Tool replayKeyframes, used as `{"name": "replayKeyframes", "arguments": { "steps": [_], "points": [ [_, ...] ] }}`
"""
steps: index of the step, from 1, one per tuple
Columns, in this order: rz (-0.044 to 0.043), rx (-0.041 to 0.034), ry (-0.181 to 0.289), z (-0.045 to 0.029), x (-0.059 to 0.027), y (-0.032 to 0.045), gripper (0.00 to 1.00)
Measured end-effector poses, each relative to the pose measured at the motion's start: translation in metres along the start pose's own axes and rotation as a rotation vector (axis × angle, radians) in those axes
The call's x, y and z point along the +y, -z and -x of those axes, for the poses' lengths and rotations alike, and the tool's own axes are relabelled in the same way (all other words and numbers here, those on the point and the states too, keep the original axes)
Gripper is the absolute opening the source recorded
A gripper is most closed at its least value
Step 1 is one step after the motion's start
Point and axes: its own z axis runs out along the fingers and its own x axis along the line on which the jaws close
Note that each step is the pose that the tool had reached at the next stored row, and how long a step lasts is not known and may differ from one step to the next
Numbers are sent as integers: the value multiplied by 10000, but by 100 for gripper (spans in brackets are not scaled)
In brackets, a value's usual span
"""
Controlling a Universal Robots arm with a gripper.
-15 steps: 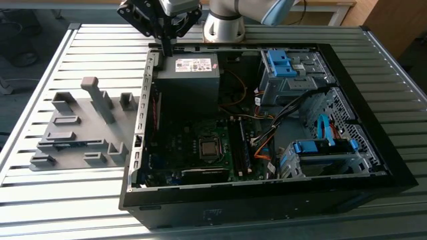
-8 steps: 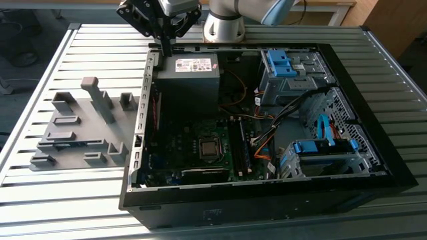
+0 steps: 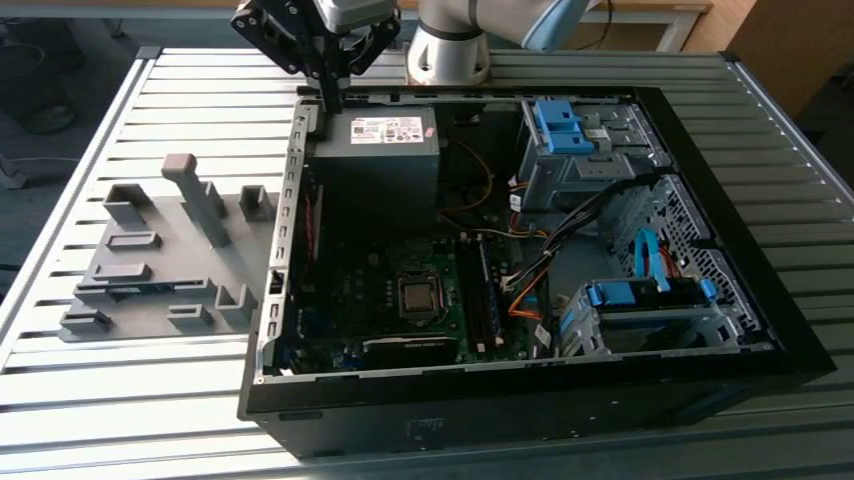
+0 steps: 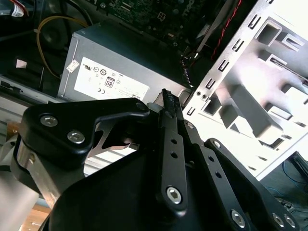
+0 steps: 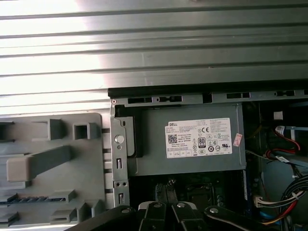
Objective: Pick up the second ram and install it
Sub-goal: 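Reach for the second ram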
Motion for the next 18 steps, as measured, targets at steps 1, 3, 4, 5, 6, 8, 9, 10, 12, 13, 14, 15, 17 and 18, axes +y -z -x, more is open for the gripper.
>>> {"name": "replayKeyframes", "arguments": {
  "steps": [1, 3, 4, 5, 6, 8, 9, 10, 12, 13, 14, 15, 17, 18],
  "points": [
    [0, 0, 0, -4, 0, 0, 11],
    [0, 0, 0, -15, -1, -1, 11],
    [0, 1, 0, -20, -1, -1, 11],
    [0, 1, 0, -24, -2, -1, 11],
    [0, 0, 1, -31, -2, -1, 11],
    [0, 1, 0, -41, -3, -1, 11],
    [-1, 1, 0, -47, -4, -1, 11],
    [1, 0, 0, -52, -4, -2, 11],
    [0, 1, 1, -61, -5, -2, 11],
    [0, 2, 1, -66, -5, -2, 11],
    [0, 3, 1, -70, -5, -2, 11],
    [0, 3, 0, -74, -6, -3, 11],
    [0, 3, 1, -83, -7, -3, 11],
    [-1, 4, 0, -87, -7, -3, 11]
  ]
}}
